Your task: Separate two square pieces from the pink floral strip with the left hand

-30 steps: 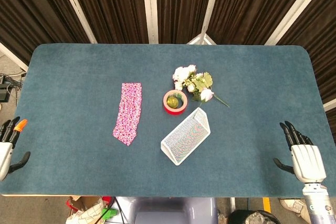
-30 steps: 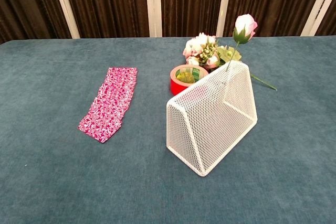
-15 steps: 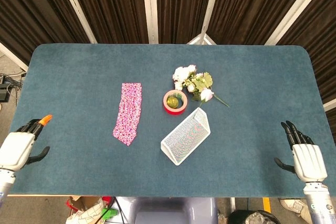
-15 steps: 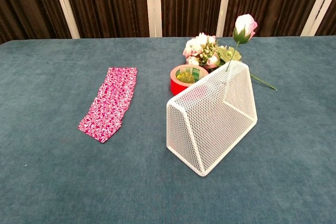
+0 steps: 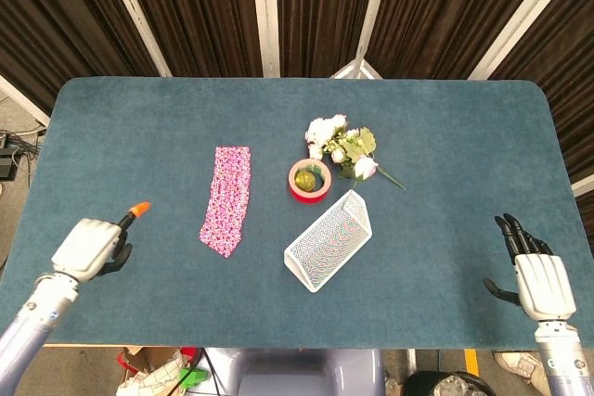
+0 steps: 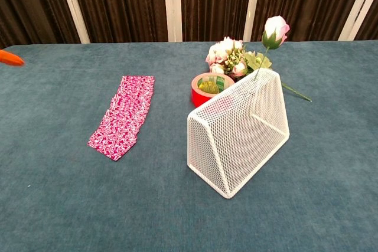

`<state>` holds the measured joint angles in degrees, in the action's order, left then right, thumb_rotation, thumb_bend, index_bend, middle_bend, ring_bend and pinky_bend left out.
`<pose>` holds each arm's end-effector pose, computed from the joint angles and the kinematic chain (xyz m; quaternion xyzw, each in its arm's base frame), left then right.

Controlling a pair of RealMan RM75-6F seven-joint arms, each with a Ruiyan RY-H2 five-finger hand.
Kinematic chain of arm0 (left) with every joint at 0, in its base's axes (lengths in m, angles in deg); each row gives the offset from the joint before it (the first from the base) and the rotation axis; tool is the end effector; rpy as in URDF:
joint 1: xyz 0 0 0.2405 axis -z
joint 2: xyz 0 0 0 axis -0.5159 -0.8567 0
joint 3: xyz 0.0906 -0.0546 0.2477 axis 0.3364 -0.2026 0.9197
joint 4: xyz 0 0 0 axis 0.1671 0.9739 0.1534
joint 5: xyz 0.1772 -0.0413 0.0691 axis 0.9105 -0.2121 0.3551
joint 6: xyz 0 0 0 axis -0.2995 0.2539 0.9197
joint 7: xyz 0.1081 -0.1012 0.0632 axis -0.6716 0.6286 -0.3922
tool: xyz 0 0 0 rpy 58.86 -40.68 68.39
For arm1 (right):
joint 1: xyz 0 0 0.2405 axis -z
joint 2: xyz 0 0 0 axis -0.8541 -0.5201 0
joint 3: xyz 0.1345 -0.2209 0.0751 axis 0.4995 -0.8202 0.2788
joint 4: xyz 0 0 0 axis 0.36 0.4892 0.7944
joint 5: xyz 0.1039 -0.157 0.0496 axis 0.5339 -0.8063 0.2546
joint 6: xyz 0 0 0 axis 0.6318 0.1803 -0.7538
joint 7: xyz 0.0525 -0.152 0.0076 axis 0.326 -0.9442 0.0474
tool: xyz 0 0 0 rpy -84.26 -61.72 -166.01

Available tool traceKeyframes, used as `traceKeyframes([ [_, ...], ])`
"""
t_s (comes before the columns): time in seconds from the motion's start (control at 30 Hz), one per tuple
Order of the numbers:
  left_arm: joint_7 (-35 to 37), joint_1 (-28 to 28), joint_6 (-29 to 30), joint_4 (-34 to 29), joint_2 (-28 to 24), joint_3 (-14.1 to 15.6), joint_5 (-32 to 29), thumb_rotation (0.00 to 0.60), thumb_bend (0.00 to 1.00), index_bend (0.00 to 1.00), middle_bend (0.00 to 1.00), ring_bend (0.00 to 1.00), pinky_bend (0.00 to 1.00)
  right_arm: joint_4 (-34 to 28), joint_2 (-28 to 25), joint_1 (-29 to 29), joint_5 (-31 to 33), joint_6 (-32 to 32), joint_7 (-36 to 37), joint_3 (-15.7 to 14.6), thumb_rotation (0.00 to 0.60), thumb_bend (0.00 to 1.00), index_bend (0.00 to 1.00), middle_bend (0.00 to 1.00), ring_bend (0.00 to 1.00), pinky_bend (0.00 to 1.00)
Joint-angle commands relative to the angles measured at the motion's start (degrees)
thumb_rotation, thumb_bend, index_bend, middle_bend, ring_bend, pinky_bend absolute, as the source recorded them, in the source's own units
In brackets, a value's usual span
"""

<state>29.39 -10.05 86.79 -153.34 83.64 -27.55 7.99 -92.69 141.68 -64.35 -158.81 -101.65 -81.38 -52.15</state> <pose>-0.2441 0.2612 0.1199 -0.7355 -0.3994 -0.2993 0.4582 -0.3191 -0.2053 0.1579 0.6064 -0.3797 0.3715 0.5917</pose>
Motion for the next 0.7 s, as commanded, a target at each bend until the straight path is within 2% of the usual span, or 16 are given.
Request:
traceKeyframes([
  [0.03,-3.9,2.4,-2.7,0.3,2.9,0.1,-2.7,0.6,0.84,0.12,0.83,0.71,0.69,-0.4,-0.3,-0.1,0.2,0.6,-0.1,-0.2,0.6,0.18,0.0,0.09,0.24,0.31],
  [0.13,-7.1,4.2,-4.9,0.4,5.0,0.2,-5.5,0.6,0.88,0.12,0.84,0.73,0.69,-0.5,-0.4,-0.2,0.3,0.6,-0.2,-0.1,0.6,0.18,0.0,0.09,0.24,0.31],
  [0.33,-13.7,7.4,-8.5,0.3,8.0,1.0,-13.4,0.6,0.89,0.12,0.84,0.73,0.69,-0.4,-0.6,0.2,0.3,-0.3,0.6,0.1,0.6,0.18,0.0,0.09,0.24,0.31],
  [0.5,-19.7,10.7,-8.8,1.1,11.6,1.1,-20.2,0.6,0.9,0.12,0.84,0.73,0.69,-0.3,-0.9,0.4,0.3,-0.8,1.4,0.2,0.6,0.18,0.0,0.09,0.24,0.31],
  [0.7,-24.2,13.8,-9.0,1.1,14.2,2.1,-25.3,0.6,0.9,0.12,0.84,0.73,0.69,-0.1,-0.8,0.3,0.4,-0.5,1.4,0.3,0.6,0.18,0.0,0.09,0.24,0.31],
])
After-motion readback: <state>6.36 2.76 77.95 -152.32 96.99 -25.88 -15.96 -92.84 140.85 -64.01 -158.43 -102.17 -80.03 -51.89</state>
